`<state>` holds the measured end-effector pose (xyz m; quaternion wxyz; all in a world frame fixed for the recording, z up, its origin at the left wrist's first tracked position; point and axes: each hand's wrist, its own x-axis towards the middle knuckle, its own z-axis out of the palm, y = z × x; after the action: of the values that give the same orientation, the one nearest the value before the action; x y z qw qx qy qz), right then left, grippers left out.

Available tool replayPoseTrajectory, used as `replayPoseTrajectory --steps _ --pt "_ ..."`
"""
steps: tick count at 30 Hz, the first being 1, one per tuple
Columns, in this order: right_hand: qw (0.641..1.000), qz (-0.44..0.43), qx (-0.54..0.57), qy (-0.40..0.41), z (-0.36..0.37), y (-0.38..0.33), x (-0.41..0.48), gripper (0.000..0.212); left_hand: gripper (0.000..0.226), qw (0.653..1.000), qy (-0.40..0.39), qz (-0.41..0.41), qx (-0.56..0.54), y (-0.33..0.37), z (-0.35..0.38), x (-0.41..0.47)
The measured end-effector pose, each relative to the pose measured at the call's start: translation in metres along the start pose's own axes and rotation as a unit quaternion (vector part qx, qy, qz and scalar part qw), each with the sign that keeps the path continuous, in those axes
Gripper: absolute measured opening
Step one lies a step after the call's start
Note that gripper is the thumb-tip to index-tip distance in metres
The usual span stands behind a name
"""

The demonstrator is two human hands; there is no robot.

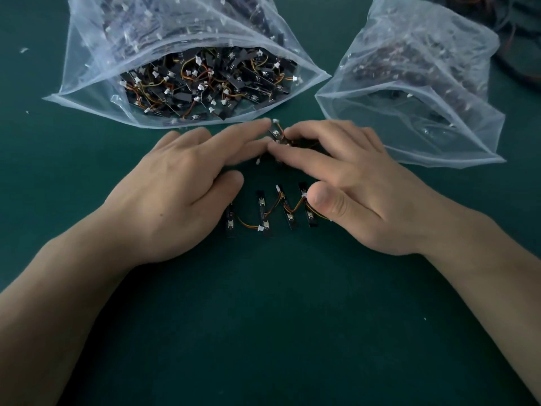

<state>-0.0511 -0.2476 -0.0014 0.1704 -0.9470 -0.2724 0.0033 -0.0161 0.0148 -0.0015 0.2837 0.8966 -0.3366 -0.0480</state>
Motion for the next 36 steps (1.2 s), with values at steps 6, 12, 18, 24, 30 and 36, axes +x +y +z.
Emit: replayPoseTrajectory --steps 6,12,18,24,30,36 --pt "1.000 0.014 0.008 0.005 0.000 -0.002 0.001 0.082 0.059 0.999 0.013 0.020 -0.024 -0.005 0.001 -0.002" --pt "0.998 0.022 0.033 0.042 0.001 -0.001 0.001 0.080 0.030 0.988 0.055 0.142 -0.037 0.032 0.012 -0.004" --pt "0.998 0.021 0.039 0.039 0.000 0.000 0.000 0.082 0.049 0.986 -0.054 0.145 0.057 0.047 0.023 -0.006" --pt "1.000 0.011 -0.006 0.006 0.000 0.000 0.002 0.085 0.050 0.980 -0.067 0.129 0.133 0.049 0.026 -0.005" --pt "0.999 0.017 0.009 0.037 0.003 0.002 0.002 0.089 0.041 0.986 -0.048 0.120 0.104 0.048 0.028 -0.003" --pt "0.986 0.038 0.109 0.124 0.006 0.009 0.000 0.092 0.030 0.991 -0.019 0.092 0.092 0.046 0.028 -0.004"
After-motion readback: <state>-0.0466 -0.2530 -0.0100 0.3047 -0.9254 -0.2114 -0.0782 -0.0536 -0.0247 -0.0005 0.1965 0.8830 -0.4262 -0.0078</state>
